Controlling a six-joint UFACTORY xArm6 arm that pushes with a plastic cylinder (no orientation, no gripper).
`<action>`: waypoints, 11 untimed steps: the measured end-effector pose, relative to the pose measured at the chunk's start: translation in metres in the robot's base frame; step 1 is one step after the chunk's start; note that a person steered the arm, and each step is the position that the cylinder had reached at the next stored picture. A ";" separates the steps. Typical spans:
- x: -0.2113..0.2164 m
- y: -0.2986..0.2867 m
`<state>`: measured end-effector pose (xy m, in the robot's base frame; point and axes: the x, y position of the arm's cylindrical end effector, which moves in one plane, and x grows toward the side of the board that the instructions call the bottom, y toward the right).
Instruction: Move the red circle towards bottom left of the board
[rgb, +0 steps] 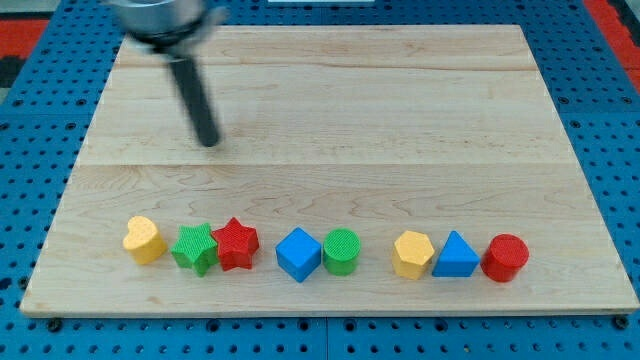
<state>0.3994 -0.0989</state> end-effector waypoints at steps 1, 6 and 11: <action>0.000 0.119; 0.136 0.375; 0.136 0.267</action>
